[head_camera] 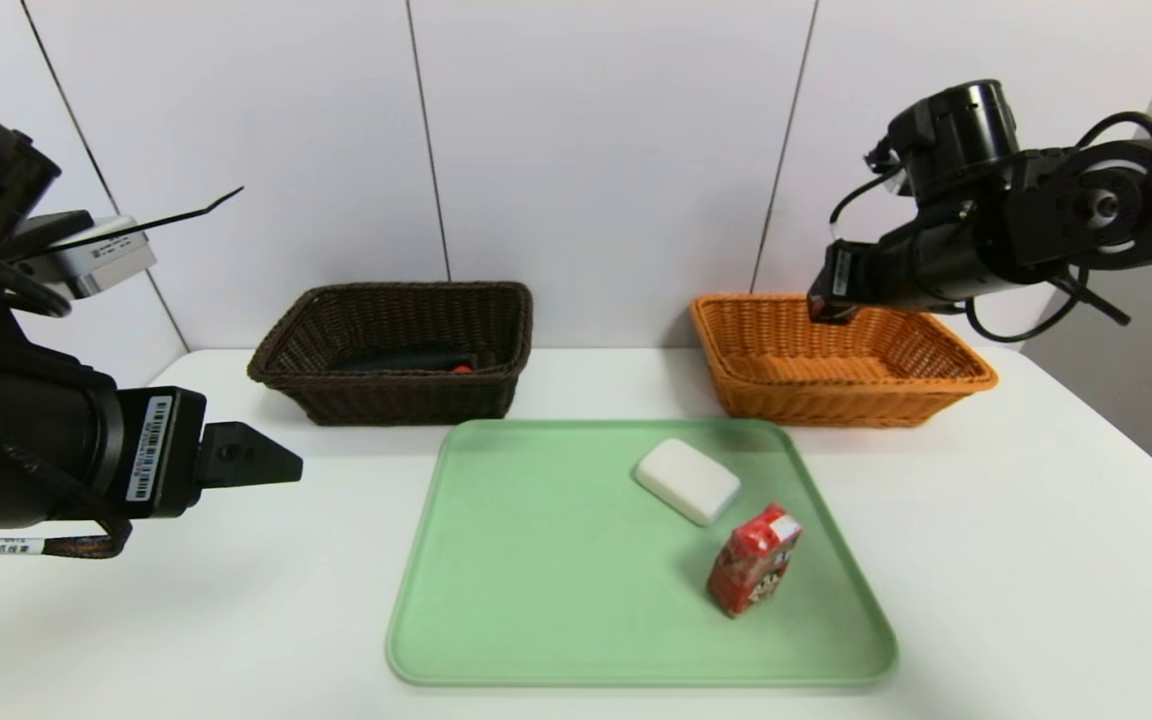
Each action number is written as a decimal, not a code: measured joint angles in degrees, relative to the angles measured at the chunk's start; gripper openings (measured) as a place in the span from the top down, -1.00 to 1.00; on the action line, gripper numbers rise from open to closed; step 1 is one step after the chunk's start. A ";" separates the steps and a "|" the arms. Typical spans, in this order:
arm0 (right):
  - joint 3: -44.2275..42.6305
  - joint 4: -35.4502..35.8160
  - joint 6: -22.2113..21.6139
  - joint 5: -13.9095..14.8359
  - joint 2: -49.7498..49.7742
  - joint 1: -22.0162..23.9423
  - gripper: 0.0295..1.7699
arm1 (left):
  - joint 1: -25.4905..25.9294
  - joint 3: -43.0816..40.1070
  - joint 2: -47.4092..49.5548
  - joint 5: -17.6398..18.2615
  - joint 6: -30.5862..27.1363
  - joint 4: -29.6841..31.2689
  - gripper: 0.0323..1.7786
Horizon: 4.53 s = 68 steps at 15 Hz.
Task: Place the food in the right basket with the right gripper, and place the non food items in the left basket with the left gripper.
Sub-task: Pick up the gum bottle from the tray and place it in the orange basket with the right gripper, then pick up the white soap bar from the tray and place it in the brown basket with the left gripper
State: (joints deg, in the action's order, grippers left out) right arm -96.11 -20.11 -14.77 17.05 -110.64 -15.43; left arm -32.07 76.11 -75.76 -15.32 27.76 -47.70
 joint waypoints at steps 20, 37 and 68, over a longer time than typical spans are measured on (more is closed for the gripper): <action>-8.22 -1.05 1.19 -3.04 -14.54 2.35 -0.52 | 0.00 0.29 -1.35 0.00 0.22 0.07 -0.90; 6.45 -20.48 -2.63 -3.85 22.31 2.86 -0.89 | -3.58 5.75 -7.95 1.16 -0.34 10.89 -0.90; 25.97 -19.79 -10.47 -5.56 37.52 1.72 -0.92 | -3.73 36.66 -44.17 39.80 -44.31 16.62 -0.90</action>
State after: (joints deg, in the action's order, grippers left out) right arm -70.14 -39.90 -25.25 11.50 -73.12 -13.71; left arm -35.80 112.76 -119.93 24.48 -16.55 -31.09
